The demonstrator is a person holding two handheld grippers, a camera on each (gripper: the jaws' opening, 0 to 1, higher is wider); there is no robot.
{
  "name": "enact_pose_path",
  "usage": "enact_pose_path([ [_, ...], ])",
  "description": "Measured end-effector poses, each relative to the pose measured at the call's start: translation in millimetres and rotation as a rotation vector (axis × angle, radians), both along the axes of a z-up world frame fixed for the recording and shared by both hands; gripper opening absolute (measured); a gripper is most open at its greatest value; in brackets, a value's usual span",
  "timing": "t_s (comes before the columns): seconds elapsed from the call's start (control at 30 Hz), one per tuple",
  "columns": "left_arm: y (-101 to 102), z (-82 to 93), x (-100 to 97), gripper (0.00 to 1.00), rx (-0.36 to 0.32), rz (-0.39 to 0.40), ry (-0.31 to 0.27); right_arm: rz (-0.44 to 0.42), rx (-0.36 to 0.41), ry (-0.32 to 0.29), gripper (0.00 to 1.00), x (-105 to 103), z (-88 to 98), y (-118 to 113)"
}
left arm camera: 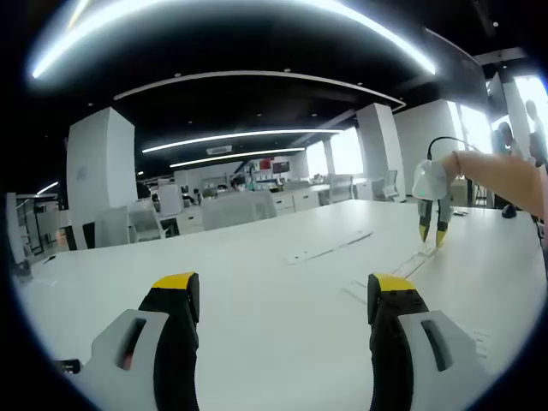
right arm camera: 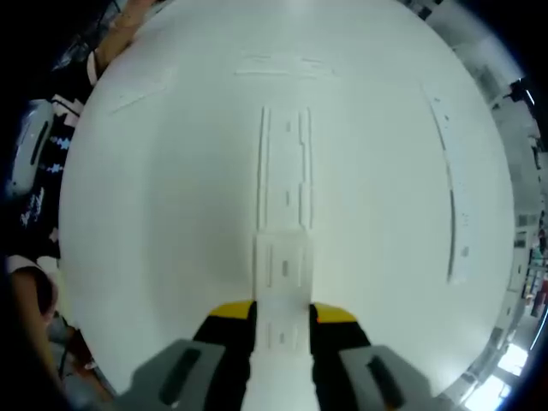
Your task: Locate the socket holder cover, grip the socket holder cover, clip it into the socket holder slot.
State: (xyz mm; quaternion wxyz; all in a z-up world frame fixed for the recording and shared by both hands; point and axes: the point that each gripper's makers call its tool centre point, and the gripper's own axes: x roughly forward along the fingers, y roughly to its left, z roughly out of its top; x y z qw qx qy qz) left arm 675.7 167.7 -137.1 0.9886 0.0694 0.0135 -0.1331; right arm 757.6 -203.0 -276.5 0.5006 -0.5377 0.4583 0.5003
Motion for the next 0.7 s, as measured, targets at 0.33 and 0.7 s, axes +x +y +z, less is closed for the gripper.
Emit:
enact_pose_path([
  [0.33, -0.7, -0.5, 0.3, 0.79, 0.002, -0.002, 0.001, 0.003, 0.009, 0.011, 0.26, 1.0, -3.1, 3.8],
  [0.7, -1.0, -3.8, 1.8, 0.79, 0.010, -0.002, 0.012, 0.006, 0.016, 0.019, 0.26, 2.4, -4.5, 3.9],
])
